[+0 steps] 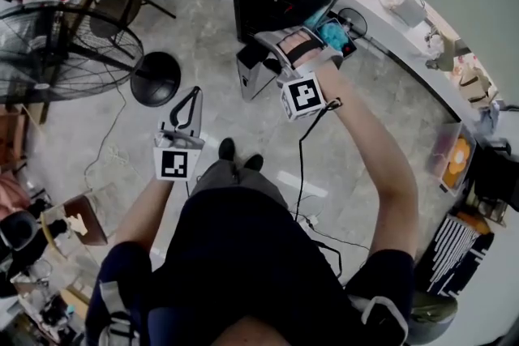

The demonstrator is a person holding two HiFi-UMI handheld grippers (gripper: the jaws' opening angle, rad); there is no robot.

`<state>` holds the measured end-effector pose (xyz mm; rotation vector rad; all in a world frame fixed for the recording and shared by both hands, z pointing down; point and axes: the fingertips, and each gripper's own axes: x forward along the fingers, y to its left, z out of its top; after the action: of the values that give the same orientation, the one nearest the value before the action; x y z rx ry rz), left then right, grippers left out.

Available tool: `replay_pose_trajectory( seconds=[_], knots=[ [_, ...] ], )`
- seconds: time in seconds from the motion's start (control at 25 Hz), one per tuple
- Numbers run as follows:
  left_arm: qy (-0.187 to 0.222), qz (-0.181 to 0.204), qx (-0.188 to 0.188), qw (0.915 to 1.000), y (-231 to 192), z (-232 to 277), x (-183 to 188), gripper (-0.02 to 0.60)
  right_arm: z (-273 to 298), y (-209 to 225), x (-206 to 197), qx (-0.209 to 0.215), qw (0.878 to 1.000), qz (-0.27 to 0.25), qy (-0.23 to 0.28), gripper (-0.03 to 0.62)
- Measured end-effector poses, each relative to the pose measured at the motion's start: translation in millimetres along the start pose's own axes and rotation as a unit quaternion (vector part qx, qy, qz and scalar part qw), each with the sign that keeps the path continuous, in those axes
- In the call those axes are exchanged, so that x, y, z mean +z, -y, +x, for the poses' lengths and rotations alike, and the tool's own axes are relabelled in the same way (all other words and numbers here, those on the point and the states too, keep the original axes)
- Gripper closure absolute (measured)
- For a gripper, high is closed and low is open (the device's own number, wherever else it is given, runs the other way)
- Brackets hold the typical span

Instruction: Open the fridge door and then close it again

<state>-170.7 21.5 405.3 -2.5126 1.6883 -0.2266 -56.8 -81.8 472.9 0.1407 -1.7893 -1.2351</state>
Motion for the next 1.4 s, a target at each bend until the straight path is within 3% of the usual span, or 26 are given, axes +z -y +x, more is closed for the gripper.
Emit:
replay_pose_trajectory(
  seconds=[0.32,0.56,1.4],
  knots=[
    [-0.008,0.008,0.021,0.9997,0.6,-0.8,-0.7,0.558,23.0,22.3,3.1,-0.011,1.000,0.023,-0.013,0.223],
    [-0.008,0.000,0.016,0.9998,2.5,6.9,-1.7,0.558,39.6,39.3,3.6,-0.020,0.999,0.031,-0.026,0.223],
    [0.019,-0.019,-0.070,0.9972,-89.8,80.0,-10.0,0.558,136.5,114.7,-16.3,-0.044,0.989,0.109,-0.094,0.229]
  ],
)
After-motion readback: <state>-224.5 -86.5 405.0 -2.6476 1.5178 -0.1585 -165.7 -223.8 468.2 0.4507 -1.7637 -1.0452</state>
